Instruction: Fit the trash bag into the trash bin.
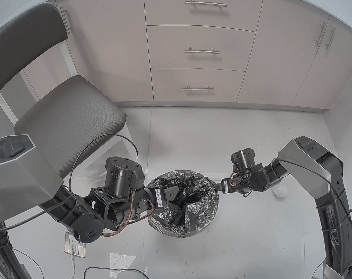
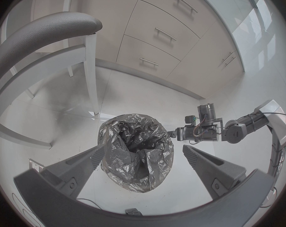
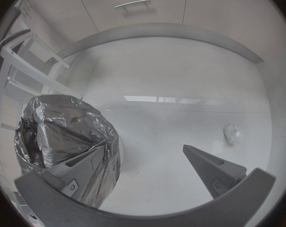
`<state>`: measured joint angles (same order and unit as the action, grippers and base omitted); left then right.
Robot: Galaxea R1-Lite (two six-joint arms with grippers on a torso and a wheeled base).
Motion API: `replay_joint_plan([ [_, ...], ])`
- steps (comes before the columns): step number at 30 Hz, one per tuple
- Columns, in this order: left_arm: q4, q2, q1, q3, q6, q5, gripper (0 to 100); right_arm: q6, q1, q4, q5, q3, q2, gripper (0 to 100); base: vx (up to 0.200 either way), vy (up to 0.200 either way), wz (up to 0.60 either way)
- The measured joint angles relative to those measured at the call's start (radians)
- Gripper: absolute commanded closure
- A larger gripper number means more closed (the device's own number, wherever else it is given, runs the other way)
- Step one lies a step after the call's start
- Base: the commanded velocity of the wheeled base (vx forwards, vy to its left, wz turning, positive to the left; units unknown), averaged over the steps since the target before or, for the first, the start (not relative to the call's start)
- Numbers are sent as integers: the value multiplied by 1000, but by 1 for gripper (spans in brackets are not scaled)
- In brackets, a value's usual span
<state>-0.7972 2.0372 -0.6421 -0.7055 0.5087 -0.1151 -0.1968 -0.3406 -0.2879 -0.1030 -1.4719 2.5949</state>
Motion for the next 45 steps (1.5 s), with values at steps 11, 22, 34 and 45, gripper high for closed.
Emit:
replay_joint_plan([
  [11,0,0,0,0,0,0,0,-23,1,-8,-1,146,-206,0,0,0,0],
  [22,0,-16,-1,4,3,0,0,-29,26,-15,4,173,-297,0,0,0,0],
  [34,0,-14,0,3,3,1,0,4,-114,-10,8,129,-257,0,0,0,0],
  [45,0,-11,0,3,3,1,0,31,-160,63,-26,80,-132,0,0,0,0],
])
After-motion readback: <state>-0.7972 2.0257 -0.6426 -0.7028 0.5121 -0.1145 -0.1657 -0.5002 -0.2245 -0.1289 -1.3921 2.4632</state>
